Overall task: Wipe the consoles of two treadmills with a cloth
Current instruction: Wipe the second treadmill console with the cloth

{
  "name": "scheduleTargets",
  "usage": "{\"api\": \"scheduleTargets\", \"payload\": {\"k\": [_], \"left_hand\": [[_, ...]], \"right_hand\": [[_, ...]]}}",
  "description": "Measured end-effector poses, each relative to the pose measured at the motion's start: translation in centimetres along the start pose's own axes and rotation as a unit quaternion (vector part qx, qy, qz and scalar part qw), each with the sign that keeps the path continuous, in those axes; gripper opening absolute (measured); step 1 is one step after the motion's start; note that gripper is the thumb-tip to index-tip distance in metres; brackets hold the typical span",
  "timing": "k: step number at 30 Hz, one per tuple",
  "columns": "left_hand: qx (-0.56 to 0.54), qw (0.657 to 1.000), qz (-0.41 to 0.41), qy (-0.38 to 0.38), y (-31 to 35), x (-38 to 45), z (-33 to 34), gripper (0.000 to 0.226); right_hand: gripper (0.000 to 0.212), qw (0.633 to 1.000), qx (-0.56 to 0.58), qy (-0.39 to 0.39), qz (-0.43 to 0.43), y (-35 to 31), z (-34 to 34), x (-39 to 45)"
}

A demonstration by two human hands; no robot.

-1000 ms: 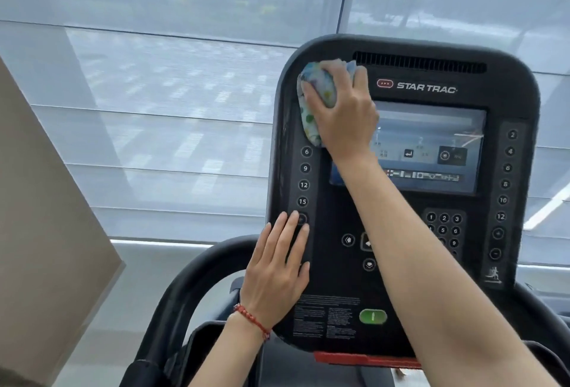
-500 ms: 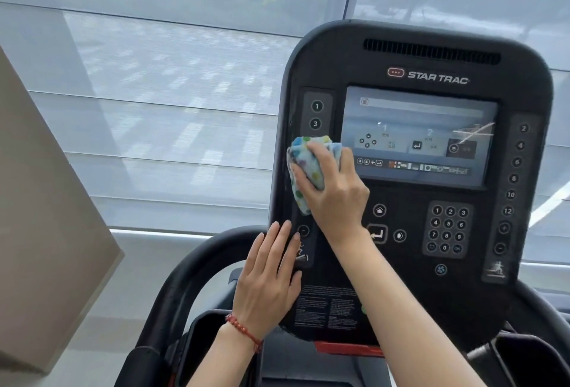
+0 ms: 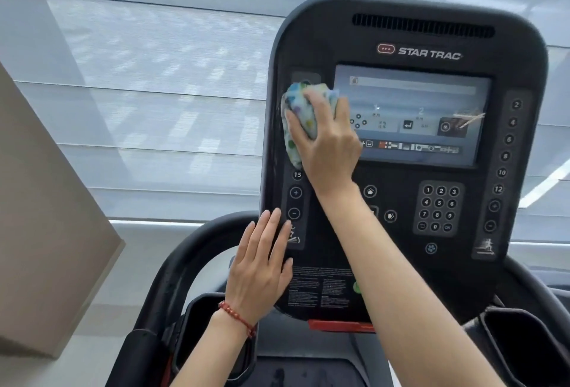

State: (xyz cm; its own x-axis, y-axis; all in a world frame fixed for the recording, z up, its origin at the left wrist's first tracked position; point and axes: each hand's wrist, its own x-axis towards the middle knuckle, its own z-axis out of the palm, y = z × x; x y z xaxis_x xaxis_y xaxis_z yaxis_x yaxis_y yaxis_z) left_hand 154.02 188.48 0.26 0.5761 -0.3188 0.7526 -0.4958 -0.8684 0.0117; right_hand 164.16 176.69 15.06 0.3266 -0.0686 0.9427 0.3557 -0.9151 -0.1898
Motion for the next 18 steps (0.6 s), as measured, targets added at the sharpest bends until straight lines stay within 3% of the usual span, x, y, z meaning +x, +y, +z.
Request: {"api": "scheduleTargets", "payload": {"k": [4,10,18], "left_hand": [[-0.006,1.000,0.005,0.005,0.1,0.0,-0.2,0.048],[-0.021,1.000,-0.007,0.006,0.5,0.3,-0.2,0.051],[-0.016,1.000,-0.016,0.000,0.7,0.4,0.0,0.051]], "right_hand": [[0.030,0.999,-0.012,-0.032,-0.020,0.4,-3.0,-7.3],[0.032,0.997,-0.041,-0.050,-0.038,1.4,-4.3,-7.7],[0.028,0.986,-0.086,0.050,0.134,12.4,-9.9,-7.1]]}}
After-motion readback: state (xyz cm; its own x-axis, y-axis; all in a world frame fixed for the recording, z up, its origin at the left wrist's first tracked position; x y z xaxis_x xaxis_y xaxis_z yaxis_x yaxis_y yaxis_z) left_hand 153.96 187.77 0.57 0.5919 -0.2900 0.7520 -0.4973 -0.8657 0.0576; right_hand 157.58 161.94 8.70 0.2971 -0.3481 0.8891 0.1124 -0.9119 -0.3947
